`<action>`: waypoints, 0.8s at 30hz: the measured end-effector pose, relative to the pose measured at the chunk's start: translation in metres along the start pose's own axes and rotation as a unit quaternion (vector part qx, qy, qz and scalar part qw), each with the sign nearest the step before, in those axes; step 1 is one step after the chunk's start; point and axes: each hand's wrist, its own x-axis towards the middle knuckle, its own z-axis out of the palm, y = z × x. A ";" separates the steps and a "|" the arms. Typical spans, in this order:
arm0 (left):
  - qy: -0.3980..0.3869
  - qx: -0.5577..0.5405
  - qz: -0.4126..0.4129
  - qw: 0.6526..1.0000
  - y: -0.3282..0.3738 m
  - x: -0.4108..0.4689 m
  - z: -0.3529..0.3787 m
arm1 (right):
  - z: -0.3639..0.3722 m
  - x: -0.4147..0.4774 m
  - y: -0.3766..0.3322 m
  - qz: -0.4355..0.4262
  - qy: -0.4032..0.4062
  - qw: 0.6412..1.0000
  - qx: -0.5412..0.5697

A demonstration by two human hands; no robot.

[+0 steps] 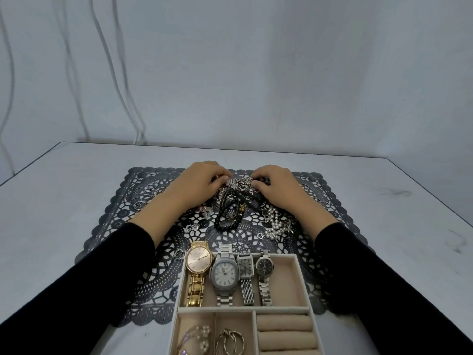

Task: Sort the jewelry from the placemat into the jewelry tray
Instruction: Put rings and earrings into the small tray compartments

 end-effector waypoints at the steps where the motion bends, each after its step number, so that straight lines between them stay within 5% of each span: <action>1: -0.004 -0.001 -0.001 1.000 0.000 0.002 0.000 | 0.000 0.001 0.001 0.001 -0.003 1.000 0.002; 24: -0.019 -0.036 -0.054 0.998 0.003 0.012 0.003 | -0.002 0.001 0.006 -0.013 -0.015 1.000 0.007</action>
